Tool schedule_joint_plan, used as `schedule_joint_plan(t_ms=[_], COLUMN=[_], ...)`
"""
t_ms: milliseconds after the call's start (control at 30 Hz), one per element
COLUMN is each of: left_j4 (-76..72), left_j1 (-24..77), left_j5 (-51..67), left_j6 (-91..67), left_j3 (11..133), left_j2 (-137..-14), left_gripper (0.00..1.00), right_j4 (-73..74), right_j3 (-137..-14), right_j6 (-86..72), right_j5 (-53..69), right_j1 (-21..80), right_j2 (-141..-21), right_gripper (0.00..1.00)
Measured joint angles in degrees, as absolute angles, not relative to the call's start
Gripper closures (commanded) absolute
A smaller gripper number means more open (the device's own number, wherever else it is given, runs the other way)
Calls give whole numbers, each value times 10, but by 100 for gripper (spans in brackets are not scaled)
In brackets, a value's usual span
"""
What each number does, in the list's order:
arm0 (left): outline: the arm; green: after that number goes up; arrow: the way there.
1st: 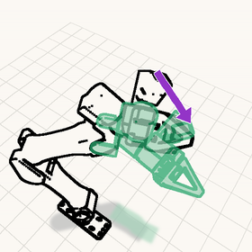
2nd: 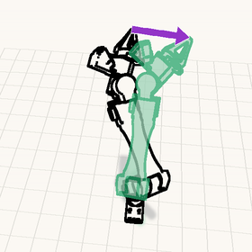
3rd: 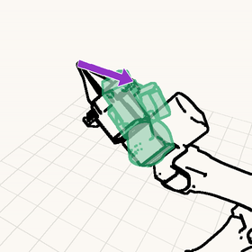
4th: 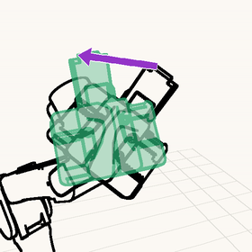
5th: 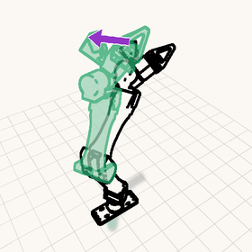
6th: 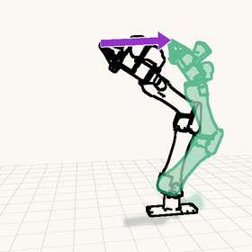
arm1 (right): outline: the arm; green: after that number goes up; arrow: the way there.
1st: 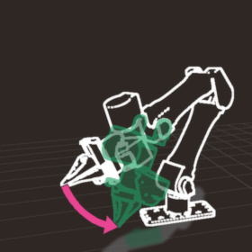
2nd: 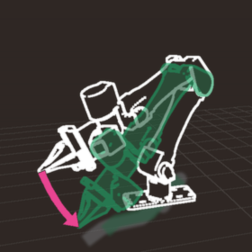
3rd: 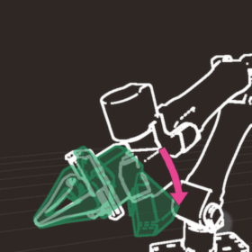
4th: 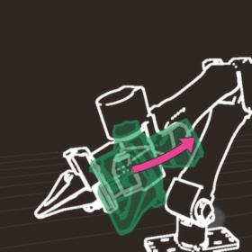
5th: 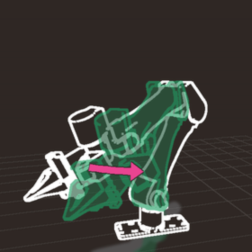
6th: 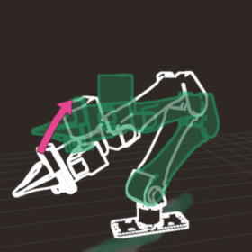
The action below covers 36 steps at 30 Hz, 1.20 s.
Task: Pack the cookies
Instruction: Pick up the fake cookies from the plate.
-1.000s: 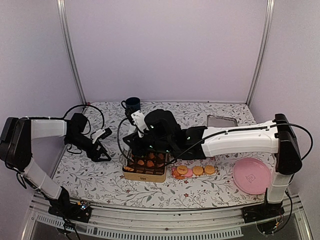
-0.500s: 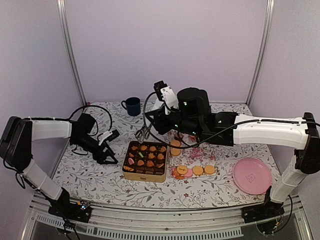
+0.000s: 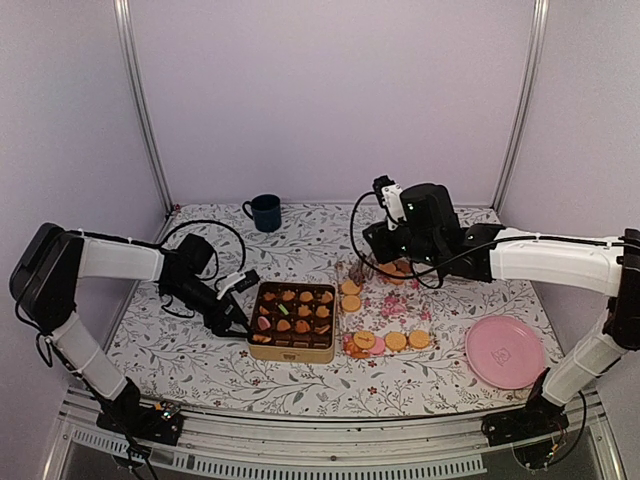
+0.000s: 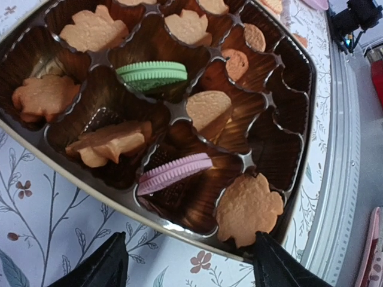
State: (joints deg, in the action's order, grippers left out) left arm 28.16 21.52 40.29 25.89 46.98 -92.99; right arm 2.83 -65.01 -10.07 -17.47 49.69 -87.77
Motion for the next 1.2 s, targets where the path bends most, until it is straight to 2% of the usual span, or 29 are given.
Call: schedule_joint_plan(t_ms=[467, 833, 933, 1100, 1200], left_j4=[282, 281, 281, 282, 282], left_j1=[223, 224, 224, 224, 224], left_j5=[394, 395, 397, 401, 405], left_j6=[272, 279, 279, 279, 282], left_j3=[458, 455, 455, 455, 455], left_j2=[-896, -898, -900, -901, -901], left_gripper=[26, 26, 26, 27, 27], right_j4=[36, 35, 26, 21, 23], right_j3=[-625, -625, -627, -627, -627], right_j6=[-77, -51, -50, -51, -51], right_j5=[-175, -178, -176, -171, -162], right_j1=[393, 370, 368, 366, 366], right_j2=[-882, -932, -938, -938, -935], right_gripper=[63, 62, 68, 91, 100])
